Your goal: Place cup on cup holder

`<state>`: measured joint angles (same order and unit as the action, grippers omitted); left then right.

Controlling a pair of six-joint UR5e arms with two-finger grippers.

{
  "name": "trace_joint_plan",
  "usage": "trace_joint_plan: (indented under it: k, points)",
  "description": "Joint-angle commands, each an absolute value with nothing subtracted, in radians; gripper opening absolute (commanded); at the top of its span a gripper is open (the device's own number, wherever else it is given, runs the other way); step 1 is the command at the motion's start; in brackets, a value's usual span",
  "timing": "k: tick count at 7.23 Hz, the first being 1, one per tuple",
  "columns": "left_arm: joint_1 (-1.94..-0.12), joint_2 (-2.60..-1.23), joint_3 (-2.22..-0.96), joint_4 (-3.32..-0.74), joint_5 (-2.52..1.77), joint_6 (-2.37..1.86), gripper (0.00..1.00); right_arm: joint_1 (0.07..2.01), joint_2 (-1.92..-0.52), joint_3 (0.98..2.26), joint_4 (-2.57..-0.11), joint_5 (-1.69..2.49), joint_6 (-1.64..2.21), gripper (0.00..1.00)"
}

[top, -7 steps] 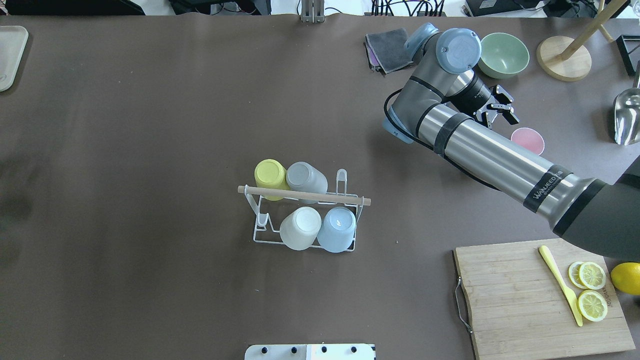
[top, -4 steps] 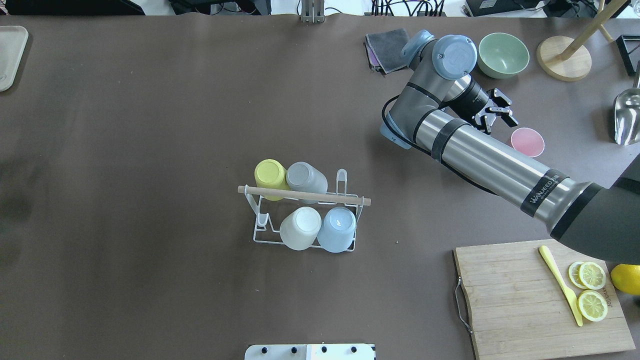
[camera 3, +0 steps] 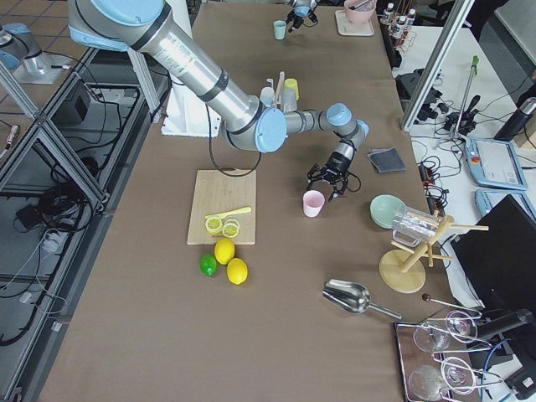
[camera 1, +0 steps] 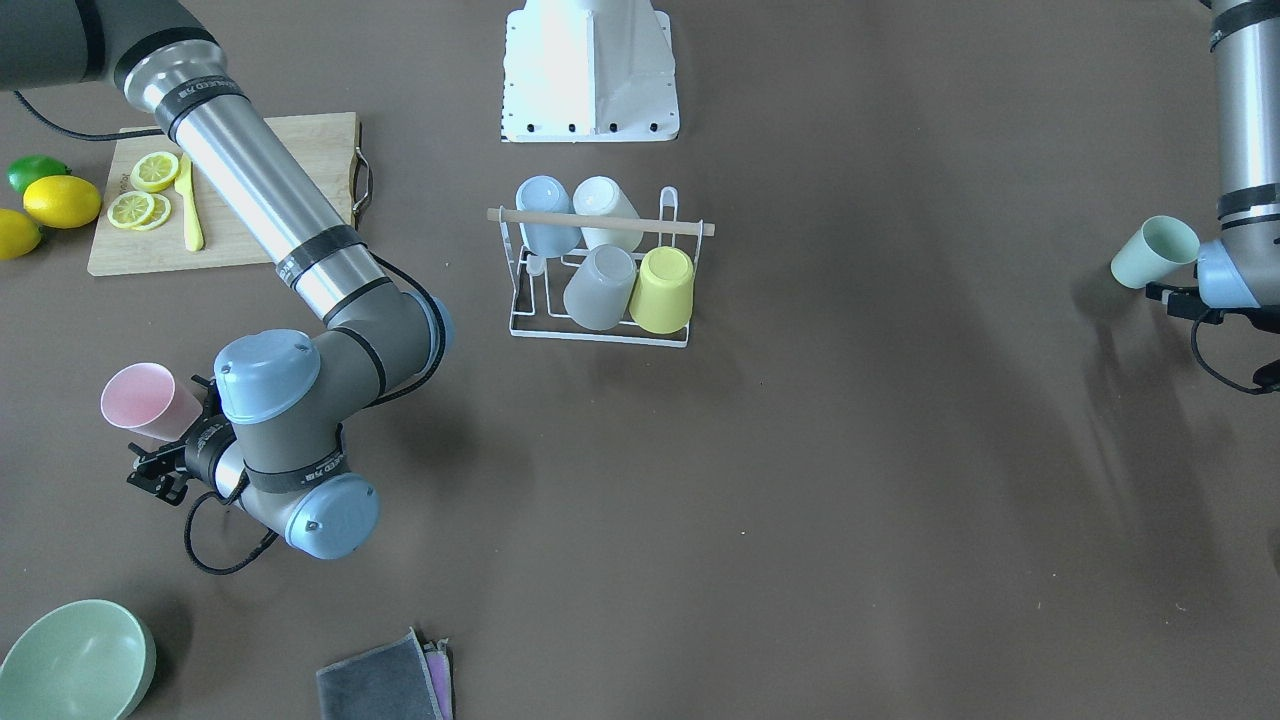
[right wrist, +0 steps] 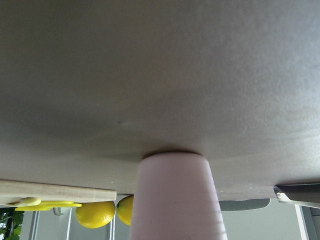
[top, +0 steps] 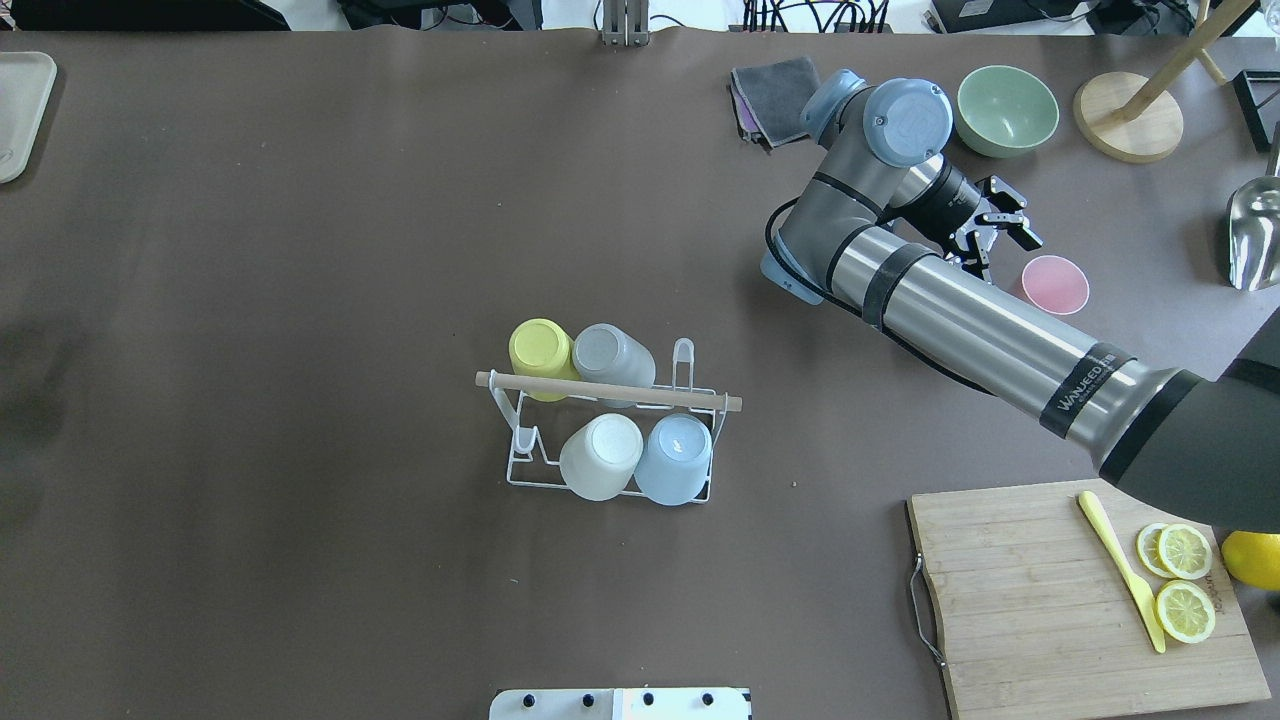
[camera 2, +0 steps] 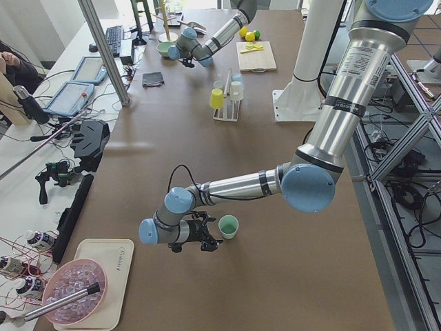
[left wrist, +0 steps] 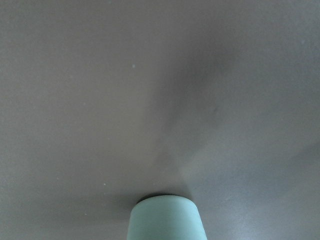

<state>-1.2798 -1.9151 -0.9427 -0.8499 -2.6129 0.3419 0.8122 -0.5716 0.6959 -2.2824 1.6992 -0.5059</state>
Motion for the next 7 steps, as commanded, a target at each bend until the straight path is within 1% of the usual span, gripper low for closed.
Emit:
trace_joint_plan:
  k: [1,7]
  points:
    - [-1.266,-1.911,-0.942,-0.850,-2.615,0.344,0.97,0.805,-0.574,0.684,-2.276,1.694,-0.509,0.99]
    - [-1.236,-1.905,-0.939,-0.850,-2.617,0.344,0.97,0.801,-0.581,0.676,-2.276,1.654,-0.520,0.99]
